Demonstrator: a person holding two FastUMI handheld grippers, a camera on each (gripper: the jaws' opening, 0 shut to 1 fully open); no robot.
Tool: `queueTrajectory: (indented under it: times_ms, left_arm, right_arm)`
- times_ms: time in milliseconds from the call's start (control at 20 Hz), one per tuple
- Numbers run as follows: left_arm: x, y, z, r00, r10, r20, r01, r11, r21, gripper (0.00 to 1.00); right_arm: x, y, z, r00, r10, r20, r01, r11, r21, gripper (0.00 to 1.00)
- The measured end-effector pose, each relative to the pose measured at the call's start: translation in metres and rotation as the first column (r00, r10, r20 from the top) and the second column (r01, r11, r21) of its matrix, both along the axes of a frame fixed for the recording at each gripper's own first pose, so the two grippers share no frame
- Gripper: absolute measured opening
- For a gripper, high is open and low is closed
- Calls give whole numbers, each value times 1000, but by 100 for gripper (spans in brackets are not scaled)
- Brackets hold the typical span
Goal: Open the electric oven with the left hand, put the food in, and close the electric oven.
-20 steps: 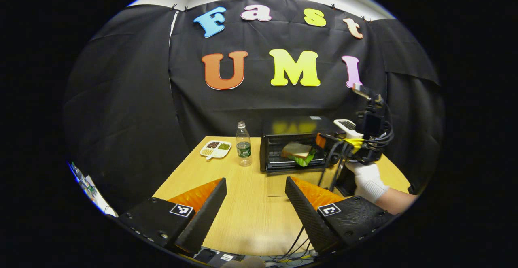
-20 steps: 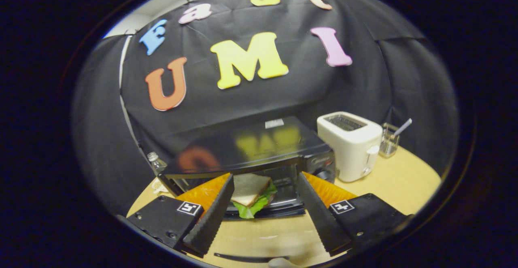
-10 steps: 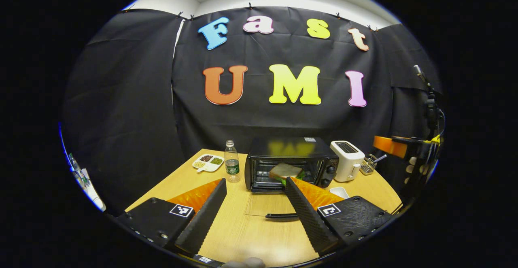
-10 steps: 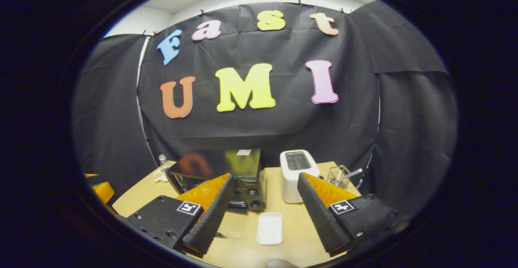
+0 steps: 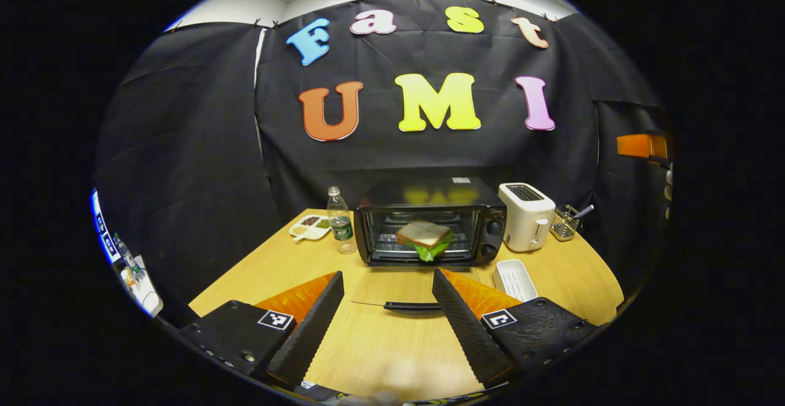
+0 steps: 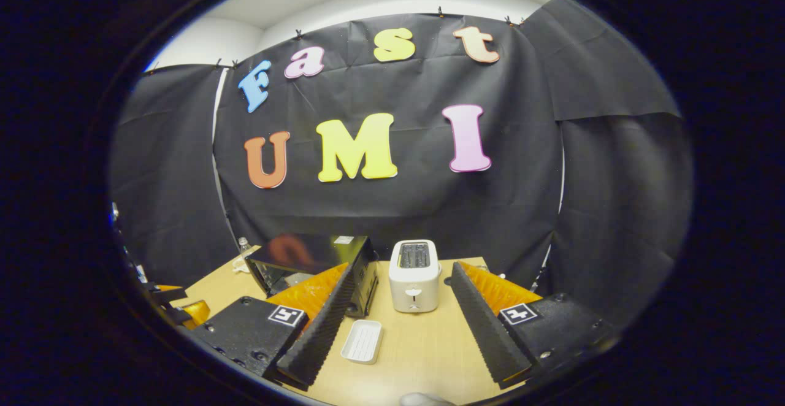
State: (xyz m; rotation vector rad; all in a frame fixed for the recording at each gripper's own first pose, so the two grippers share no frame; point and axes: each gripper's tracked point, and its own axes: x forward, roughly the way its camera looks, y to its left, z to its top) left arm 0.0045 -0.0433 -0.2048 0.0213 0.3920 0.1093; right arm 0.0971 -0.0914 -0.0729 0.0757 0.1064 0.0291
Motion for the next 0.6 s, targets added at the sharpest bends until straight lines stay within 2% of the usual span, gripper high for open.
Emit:
queueTrajectory:
  times_ms: [50, 150, 200, 250, 350, 400, 450, 500, 550, 600]
  left_arm:
    - [0, -5, -15, 1000, -15, -28, 14, 1000, -21, 96]
    - [3, -15, -44, 996, -44, -74, 39, 997, -72, 96]
    - [5, -18, -61, 994, -54, -98, 45, 995, -91, 96]
    - [4, -19, -79, 991, -64, -122, 51, 993, -107, 96]
    - [14, -22, -110, 982, -81, -170, 59, 989, -132, 96]
    - [17, -22, -123, 979, -90, -183, 66, 989, -133, 96]
    - [22, -23, -137, 974, -98, -203, 73, 989, -128, 96]
    - [25, -22, -148, 970, -106, -216, 81, 989, -125, 96]
    - [29, -23, -156, 966, -117, -230, 90, 988, -126, 96]
    - [32, -23, -164, 963, -122, -240, 95, 988, -123, 96]
  right_arm:
    - [-6, 1, 3, 1000, -5, -2, 5, 1000, -3, 100]
    - [-18, 6, 3, 1000, -10, -19, 10, 1000, -14, 100]
    - [-22, 8, -1, 999, -13, -38, 13, 1000, -18, 89]
    - [-28, 8, 1, 999, -27, -47, 26, 999, -29, 100]
    - [-39, 7, 9, 997, -59, -41, 57, 997, -58, 100]
    - [-43, 7, 9, 996, -71, -45, 68, 995, -72, 90]
    - [-47, 8, 9, 995, -81, -54, 77, 994, -83, 100]
    - [-50, 8, 8, 994, -93, -63, 87, 992, -91, 90]
    - [-53, 9, 8, 992, -102, -70, 96, 991, -93, 100]
    - [-56, 9, 7, 991, -112, -76, 105, 990, -91, 100]
